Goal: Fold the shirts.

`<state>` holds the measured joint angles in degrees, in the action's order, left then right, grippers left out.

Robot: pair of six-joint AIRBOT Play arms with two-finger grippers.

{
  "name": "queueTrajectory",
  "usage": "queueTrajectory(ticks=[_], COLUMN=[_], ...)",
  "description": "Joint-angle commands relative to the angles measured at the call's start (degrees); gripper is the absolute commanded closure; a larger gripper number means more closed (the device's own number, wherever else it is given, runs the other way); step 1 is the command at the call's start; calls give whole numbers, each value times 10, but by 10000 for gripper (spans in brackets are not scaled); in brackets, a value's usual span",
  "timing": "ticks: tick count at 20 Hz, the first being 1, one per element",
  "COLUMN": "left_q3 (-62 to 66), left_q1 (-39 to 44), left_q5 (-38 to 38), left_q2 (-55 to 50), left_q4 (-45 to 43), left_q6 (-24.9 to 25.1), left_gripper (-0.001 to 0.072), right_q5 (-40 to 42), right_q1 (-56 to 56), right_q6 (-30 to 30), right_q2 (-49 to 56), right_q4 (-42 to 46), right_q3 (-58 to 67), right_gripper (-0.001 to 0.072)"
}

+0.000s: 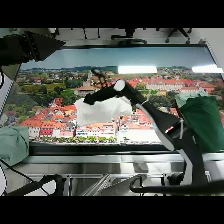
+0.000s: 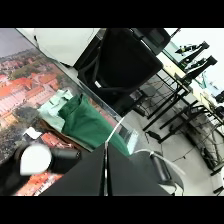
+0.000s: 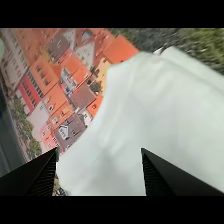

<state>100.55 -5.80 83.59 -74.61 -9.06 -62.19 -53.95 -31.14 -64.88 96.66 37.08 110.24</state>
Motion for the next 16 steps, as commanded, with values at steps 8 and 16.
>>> queueTrajectory(ticks=[8, 16], left_q3=[-5, -6], left_q1=[-1, -1], left_q5=[-1, 1], left_q2=[4, 4], left_q4=[1, 1], left_q6=[4, 4], left_gripper=[693, 692], right_q5=[-231, -223], right_q1=[278, 233], right_q6=[-111, -84], right_q2=[-17, 91], right_q4=[90, 19], right_q3=[-38, -44], right_gripper=[60, 60])
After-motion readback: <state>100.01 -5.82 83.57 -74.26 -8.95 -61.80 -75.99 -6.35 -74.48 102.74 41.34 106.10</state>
